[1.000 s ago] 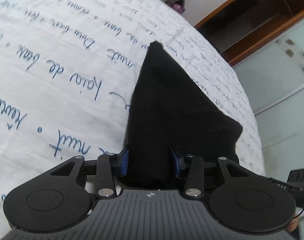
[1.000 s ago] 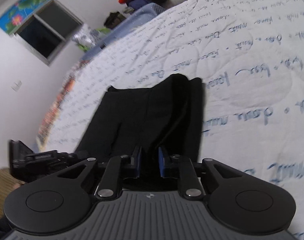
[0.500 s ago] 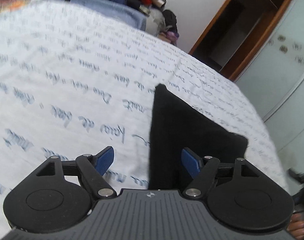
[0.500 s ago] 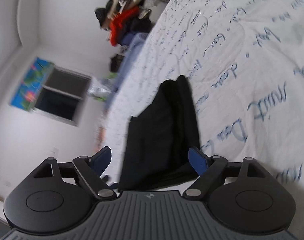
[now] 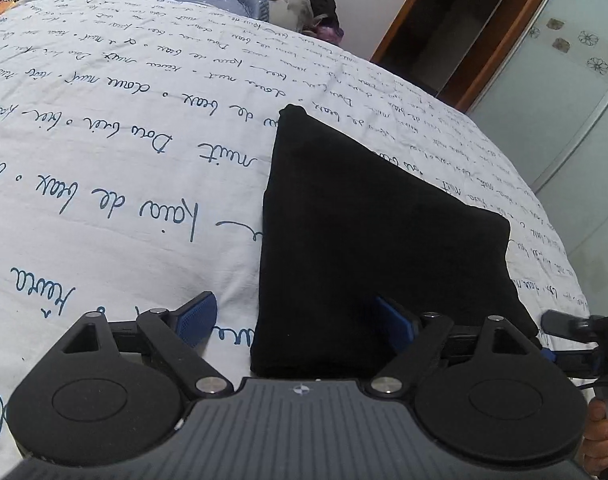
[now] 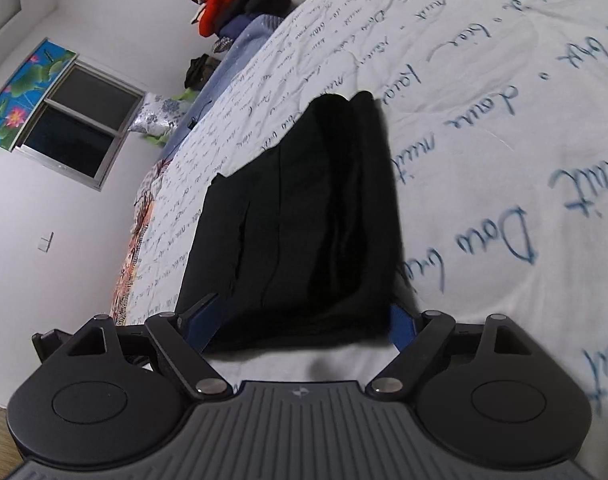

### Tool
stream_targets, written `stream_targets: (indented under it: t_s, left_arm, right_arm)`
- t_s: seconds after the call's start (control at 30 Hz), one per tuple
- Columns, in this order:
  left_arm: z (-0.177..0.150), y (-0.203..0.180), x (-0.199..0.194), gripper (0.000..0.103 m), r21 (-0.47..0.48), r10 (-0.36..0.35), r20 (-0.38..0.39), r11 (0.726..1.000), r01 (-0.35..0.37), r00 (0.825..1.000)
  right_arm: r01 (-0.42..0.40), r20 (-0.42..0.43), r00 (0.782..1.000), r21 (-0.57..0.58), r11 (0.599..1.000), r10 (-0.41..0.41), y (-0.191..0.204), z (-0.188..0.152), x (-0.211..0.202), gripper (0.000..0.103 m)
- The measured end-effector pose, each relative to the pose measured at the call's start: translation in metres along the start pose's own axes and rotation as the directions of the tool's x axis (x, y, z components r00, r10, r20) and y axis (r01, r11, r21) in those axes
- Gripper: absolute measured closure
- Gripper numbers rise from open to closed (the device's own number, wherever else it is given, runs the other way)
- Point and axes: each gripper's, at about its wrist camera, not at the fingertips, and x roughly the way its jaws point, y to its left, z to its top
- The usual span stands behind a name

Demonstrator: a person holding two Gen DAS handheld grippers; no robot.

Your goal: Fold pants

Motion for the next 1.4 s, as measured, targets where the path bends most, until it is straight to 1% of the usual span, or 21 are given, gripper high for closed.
stream_targets:
  t_s: [0.03,0.07,0.1,0.13,0.3,0.37,0.4,0.43,0.53,0.67,0.7,0.8,0.87,1.03,1.13,1.23,1.27,1.3,1.33,1.37,1.4]
  left_arm:
    - [-0.001,-0.002,0.000,0.033,0.027,0.009,0.003,1.000,-0.009,1.000]
    - [-0.002,-0.005,-0.001,0.037,0.054,0.011,-0.003,0.998,-0.011,1.000]
    - [-0.002,-0.008,-0.003,0.050,0.070,0.001,-0.012,0.998,-0.001,1.000]
    - [-0.002,-0.011,-0.004,0.055,0.084,-0.008,-0.028,0.996,0.011,1.000]
    - [-0.011,-0.014,0.002,0.049,0.122,0.013,0.006,0.992,-0.014,1.000]
    - [-0.013,-0.015,0.002,0.048,0.141,0.014,0.029,0.990,-0.018,0.999]
    - [-0.012,-0.014,-0.001,0.044,0.130,0.008,0.032,0.991,-0.012,0.999]
    - [-0.011,-0.011,-0.005,0.033,0.116,0.003,0.037,0.993,-0.008,0.999]
    - [0.000,-0.005,-0.023,0.027,0.090,0.039,0.095,0.995,-0.048,0.995]
    - [0.028,0.003,-0.025,0.023,0.083,0.063,0.145,0.994,-0.076,0.987]
    - [0.038,0.006,-0.017,0.022,0.067,0.050,0.132,0.996,-0.060,0.990]
    - [0.070,0.016,0.018,0.023,-0.030,-0.012,0.036,0.999,0.013,0.999]
    - [0.088,0.020,0.040,0.023,-0.083,-0.061,0.014,0.995,0.062,0.998]
    - [0.120,0.024,0.085,0.022,-0.151,-0.077,-0.040,0.986,0.071,0.996]
    - [0.127,0.018,0.102,0.018,-0.108,-0.073,-0.045,0.992,0.067,0.996]
    - [0.127,0.005,0.109,0.015,-0.049,-0.061,-0.035,0.997,0.059,0.998]
    - [0.126,0.002,0.110,0.022,-0.027,-0.050,-0.021,0.998,0.049,0.999]
    - [0.123,-0.001,0.110,0.035,-0.006,-0.034,0.007,0.999,0.034,0.999]
    - [0.120,-0.005,0.110,0.068,0.019,-0.018,0.031,1.000,0.017,0.999]
    - [0.118,-0.008,0.111,0.076,0.048,0.008,0.031,0.999,-0.009,0.999]
    - [0.116,-0.013,0.111,0.078,0.081,0.035,0.040,0.996,-0.038,0.999]
  right_arm:
    - [0.027,-0.001,1.000,-0.007,1.000,-0.027,-0.001,-0.003,-0.001,0.060]
    - [0.042,-0.021,0.999,-0.017,0.999,-0.042,-0.002,-0.005,0.002,0.076]
    - [0.028,-0.019,0.999,-0.027,0.999,-0.028,-0.003,-0.007,0.000,0.077]
    - [0.031,-0.019,0.999,-0.044,0.999,-0.032,-0.002,-0.007,-0.003,0.079]
    - [0.112,-0.008,0.993,-0.141,0.984,-0.114,0.007,-0.012,-0.007,0.083]
    - [0.082,0.018,0.997,-0.150,0.985,-0.080,-0.003,-0.019,-0.005,0.083]
    - [0.064,0.023,0.998,-0.123,0.990,-0.061,-0.007,-0.020,-0.007,0.081]
    - [0.040,0.022,0.999,-0.087,0.995,-0.039,-0.010,-0.020,-0.011,0.078]
    - [0.022,0.020,1.000,0.035,0.999,-0.022,-0.014,-0.014,-0.026,0.066]
    - [0.010,0.162,0.987,-0.003,1.000,-0.009,-0.006,-0.003,-0.060,0.028]
    - [0.012,0.175,0.985,-0.011,1.000,-0.010,-0.005,0.004,-0.061,0.026]
    - [0.021,0.156,0.988,-0.001,1.000,-0.020,-0.009,0.034,-0.042,0.026]
    - [0.031,0.135,0.990,0.024,0.999,-0.034,-0.014,0.052,-0.025,0.026]
    - [0.101,0.058,0.993,-0.032,0.994,-0.099,-0.010,0.083,0.021,0.026]
    - [0.105,0.043,0.994,-0.077,0.991,-0.102,-0.005,0.091,0.038,0.026]
    - [0.074,0.033,0.997,-0.064,0.995,-0.072,-0.004,0.092,0.041,0.026]
    - [0.075,0.030,0.997,-0.080,0.994,-0.073,-0.003,0.091,0.041,0.031]
    - [0.105,0.025,0.994,-0.114,0.988,-0.103,0.000,0.090,0.043,0.051]
    - [0.138,0.019,0.990,-0.143,0.980,-0.136,0.002,0.090,0.043,0.061]
    - [0.144,0.022,0.990,-0.160,0.977,-0.143,0.004,0.089,0.041,0.067]
    - [0.150,0.030,0.989,-0.170,0.974,-0.147,0.006,0.089,0.039,0.073]
